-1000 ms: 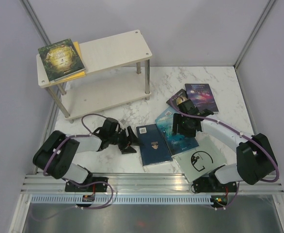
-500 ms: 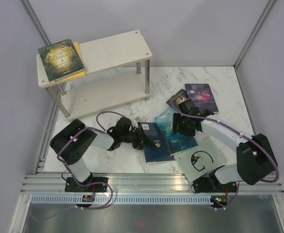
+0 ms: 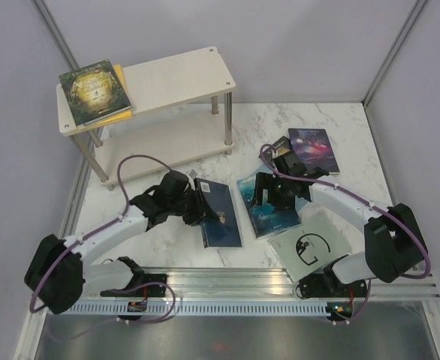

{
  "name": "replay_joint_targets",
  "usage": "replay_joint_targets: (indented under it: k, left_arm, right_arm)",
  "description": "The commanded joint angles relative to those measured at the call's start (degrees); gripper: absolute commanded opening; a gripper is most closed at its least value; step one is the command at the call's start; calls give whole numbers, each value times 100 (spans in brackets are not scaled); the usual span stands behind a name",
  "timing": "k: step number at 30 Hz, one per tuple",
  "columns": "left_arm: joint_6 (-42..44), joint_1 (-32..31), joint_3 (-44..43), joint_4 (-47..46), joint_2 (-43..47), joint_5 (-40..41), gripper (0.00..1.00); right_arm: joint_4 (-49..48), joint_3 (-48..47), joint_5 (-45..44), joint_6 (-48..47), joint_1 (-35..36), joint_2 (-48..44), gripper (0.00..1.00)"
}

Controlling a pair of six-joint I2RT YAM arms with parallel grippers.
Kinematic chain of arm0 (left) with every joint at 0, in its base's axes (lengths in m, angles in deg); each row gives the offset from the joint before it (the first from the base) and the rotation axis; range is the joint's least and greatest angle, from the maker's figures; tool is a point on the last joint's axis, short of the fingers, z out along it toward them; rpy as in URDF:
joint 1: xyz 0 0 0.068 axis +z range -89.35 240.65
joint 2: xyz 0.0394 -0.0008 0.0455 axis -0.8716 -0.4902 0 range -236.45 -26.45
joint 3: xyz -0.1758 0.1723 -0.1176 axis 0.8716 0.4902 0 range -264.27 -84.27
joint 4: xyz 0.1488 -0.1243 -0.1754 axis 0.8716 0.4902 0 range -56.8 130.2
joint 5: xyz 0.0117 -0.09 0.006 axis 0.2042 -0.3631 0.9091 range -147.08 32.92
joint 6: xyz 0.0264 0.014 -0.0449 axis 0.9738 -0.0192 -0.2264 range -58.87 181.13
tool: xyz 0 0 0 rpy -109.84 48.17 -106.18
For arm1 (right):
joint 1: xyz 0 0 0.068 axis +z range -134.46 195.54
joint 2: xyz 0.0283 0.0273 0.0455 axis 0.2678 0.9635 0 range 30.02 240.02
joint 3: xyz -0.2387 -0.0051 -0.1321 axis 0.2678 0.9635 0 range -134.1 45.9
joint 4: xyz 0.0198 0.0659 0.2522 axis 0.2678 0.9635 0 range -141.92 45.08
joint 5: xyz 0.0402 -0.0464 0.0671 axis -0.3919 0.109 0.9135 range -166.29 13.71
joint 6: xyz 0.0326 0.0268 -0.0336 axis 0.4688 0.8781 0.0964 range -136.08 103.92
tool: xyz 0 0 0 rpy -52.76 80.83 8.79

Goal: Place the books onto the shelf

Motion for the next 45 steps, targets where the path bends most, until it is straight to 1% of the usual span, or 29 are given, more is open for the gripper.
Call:
replay_joint_targets:
  k: [1, 2, 3, 4, 5, 6, 7, 9, 10, 11, 12, 13, 14, 15, 16, 18, 19, 20, 21, 22, 24, 25, 26, 29, 31, 32, 33, 35, 45]
  left_arm:
    - [1004, 220, -1286, 1313, 882, 3, 2]
    - [1007, 316, -1586, 1620, 918, -23, 2]
    - [1329, 370, -1903, 2267, 918, -23, 2]
    - [1332, 509, -2611, 2274, 883, -23, 2]
    - [1793, 598, -2974, 2831, 848, -76, 2]
    - [1928, 703, -3361, 3298, 778, -146, 2]
    - [2165, 835, -4122, 3494, 717, -260, 2]
    - [2324, 1248, -4899, 3845, 462, -558, 2]
    - [2508, 1545, -5677, 4213, 357, -673, 2]
    - [2614, 1678, -6094, 4408, 77, -700, 2]
    - [2728, 1828, -6942, 4653, -73, -639, 2]
    - [2973, 1977, -7360, 4995, -249, -578, 2]
    - [3089, 2353, -7773, 5190, -433, -534, 2]
    - [3168, 2583, -8203, 5349, -870, -568, 2]
    - [3212, 2802, -8991, 5463, -1049, -620, 2]
    - [3064, 3339, -9602, 5325, -1408, -900, 2]
    - [2820, 3567, -9779, 5263, -1524, -1059, 2]
    - [2704, 4074, -9938, 5210, -1647, -1243, 2]
    - [2599, 4288, -10131, 5140, -1726, -1358, 2]
    - [2415, 4760, -10185, 5052, -1866, -1499, 2]
    - [2212, 5219, -10229, 4736, -1990, -2086, 2]
    - [2028, 5622, -10247, 4622, -2165, -2359, 2]
    - [1931, 5800, -10282, 4455, -2271, -2840, 2]
    - [1561, 6459, -10667, 4304, -2816, -3772, 2]
    - [1167, 6871, -10836, 3981, -3001, -4196, 2]
    - [1026, 6978, -10836, 3849, -3150, -4564, 2]
    - [737, 7075, -10836, 3569, -3229, -4767, 2]
    - [550, 7243, -10844, 3400, -3396, -5119, 2]
    - [646, 7393, -10319, 3364, -3319, -5393, 2]
  right_arm:
    - [-291, -316, 842, 383, 97, -203, 95]
    - [-413, -369, 877, 445, 106, -291, 95]
    - [-475, -387, 930, 498, 89, -335, 95]
    - [-520, -413, 948, 559, 106, -362, 95]
    - [-555, -422, 957, 569, 106, -379, 95]
    - [-564, -422, 965, 560, 115, -379, 95]
    - [-581, -405, 983, 560, 106, -379, 95]
    - [-617, -317, 992, 560, 115, -371, 95]
    - [-652, -221, 1035, 569, 106, -388, 95]
    - [-748, -159, 1071, 612, 106, -414, 95]
    - [-792, -89, 1097, 647, 106, -449, 95]
    - [-853, -27, 1132, 683, 106, -467, 95]
    - [-958, 113, 1185, 700, 106, -528, 95]
    - [-1003, 184, 1211, 761, 106, -546, 95]
    - [-1038, 280, 1238, 779, 106, -564, 95]
    - [-1091, 351, 1290, 797, 106, -608, 94]
    - [-1091, 378, 1291, 806, 106, -625, 94]
    - [-1091, 387, 1325, 789, 115, -660, 94]
    - [-1091, 395, 1317, 771, 106, -695, 94]
    - [-1083, 422, 1317, 779, 106, -722, 94]
    - [-1091, 448, 1317, 797, 106, -792, 94]
    - [-1091, 474, 1317, 806, 106, -810, 94]
    - [-1083, 492, 1326, 806, 106, -827, 94]
    - [-1091, 545, 1335, 797, 106, -924, 94]
    - [-1091, 580, 1326, 762, 106, -959, 94]
    - [-1083, 597, 1326, 745, 106, -959, 94]
    - [-1083, 606, 1326, 736, 106, -951, 94]
    - [-1091, 615, 1334, 683, 106, -881, 93]
    - [-1056, 387, 1378, 516, 106, -538, 93]
